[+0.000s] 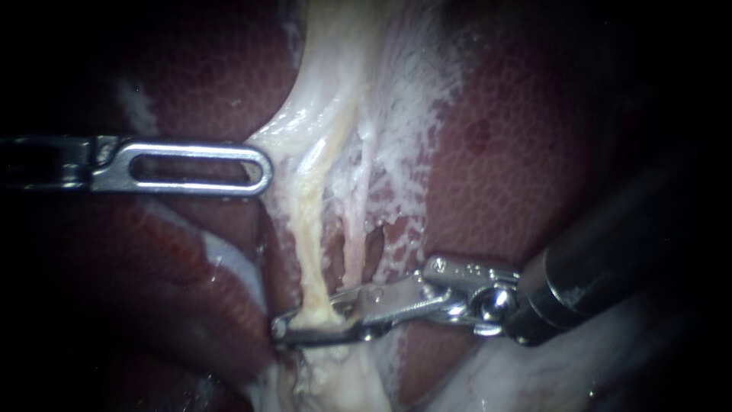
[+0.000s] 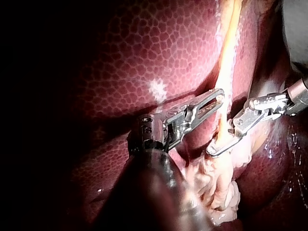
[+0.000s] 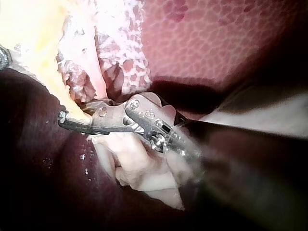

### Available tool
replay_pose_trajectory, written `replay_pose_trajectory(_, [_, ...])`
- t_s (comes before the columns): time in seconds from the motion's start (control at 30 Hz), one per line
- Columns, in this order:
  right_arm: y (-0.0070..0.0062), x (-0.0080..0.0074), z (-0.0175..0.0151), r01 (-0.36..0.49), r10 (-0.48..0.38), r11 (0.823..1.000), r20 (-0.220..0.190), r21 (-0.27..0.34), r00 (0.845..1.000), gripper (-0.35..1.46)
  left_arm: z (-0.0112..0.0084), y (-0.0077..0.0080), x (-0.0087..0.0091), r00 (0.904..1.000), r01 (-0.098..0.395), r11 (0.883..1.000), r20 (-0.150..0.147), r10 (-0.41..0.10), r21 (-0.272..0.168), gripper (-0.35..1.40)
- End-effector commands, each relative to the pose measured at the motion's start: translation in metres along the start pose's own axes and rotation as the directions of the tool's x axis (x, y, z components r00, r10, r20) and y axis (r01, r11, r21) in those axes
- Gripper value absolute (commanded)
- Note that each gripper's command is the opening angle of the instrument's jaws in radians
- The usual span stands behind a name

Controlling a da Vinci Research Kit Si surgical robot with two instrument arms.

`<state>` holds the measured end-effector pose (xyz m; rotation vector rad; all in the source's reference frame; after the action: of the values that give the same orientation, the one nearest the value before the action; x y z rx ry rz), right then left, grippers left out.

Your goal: Going back first clip left tube

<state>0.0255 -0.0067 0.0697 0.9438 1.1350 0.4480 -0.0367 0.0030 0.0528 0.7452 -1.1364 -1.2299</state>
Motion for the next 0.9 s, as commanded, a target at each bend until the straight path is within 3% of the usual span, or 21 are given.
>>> replay_pose_trajectory(0.03, [0.0000, 0.0000, 0.0000, 0.000, 0.000, 1.000, 0.001, 0.000, 1.000, -0.35, 0.0000, 0.0000, 0.0000, 1.0000, 0.000, 1.000, 0.000, 0.000, 0.000, -0.35])
replay_pose_trajectory(0.23, [0.0000, 0.0000, 0.0000, 0.000, 0.000, 1.000, -0.001, -0.003, 1.000, -0.31, 0.0000, 0.0000, 0.0000, 1.0000, 0.000, 1.000, 0.001, 0.000, -0.001, -0.35])
replay_pose_trajectory(0.27, [0.0000, 0.0000, 0.0000, 0.000, 0.000, 1.000, -0.001, -0.003, 1.000, -0.22, 0.0000, 0.0000, 0.0000, 1.0000, 0.000, 1.000, 0.001, 0.000, -0.001, -0.35])
replay_pose_trajectory(0.3, [0.0000, 0.0000, 0.0001, 0.000, 0.000, 1.000, -0.001, -0.003, 1.000, 0.00, 0.0000, 0.0000, 0.0000, 1.0000, 0.000, 1.000, 0.001, 0.000, -0.001, -0.35])
replay_pose_trajectory(0.37, [0.0000, 0.0001, 0.0001, 0.006, -0.006, 1.000, -0.001, -0.003, 1.000, 0.15, 0.0000, 0.0000, 0.0000, 1.0000, 0.000, 1.000, 0.001, 0.000, -0.001, -0.35])
replay_pose_trajectory(0.43, [0.0001, 0.0003, 0.0003, 0.069, -0.069, 0.998, -0.003, 0.000, 0.998, 0.34, 0.0000, -0.0001, 0.0000, 1.0000, 0.000, 1.000, 0.001, 0.000, -0.001, -0.35])
replay_pose_trajectory(0.5, [0.0002, 0.0006, 0.0005, 0.103, -0.103, 0.995, -0.001, 0.000, 0.995, 0.42, 0.0000, -0.0001, 0.0000, 1.0000, 0.000, 1.000, 0.001, 0.000, -0.001, -0.35])
replay_pose_trajectory(0.67, [0.0005, 0.0010, 0.0011, 0.230, -0.230, 0.973, -0.012, 0.006, 0.973, 0.53, 0.0000, -0.0001, 0.0001, 1.0000, 0.000, 1.000, 0.001, 0.000, -0.001, -0.35])
replay_pose_trajectory(0.9, [0.0006, 0.0012, 0.0010, 0.325, -0.325, 0.946, -0.015, -0.002, 0.945, 0.56, 0.0001, -0.0001, 0.0001, 1.0000, 0.000, 1.000, 0.001, 0.000, -0.001, -0.35])
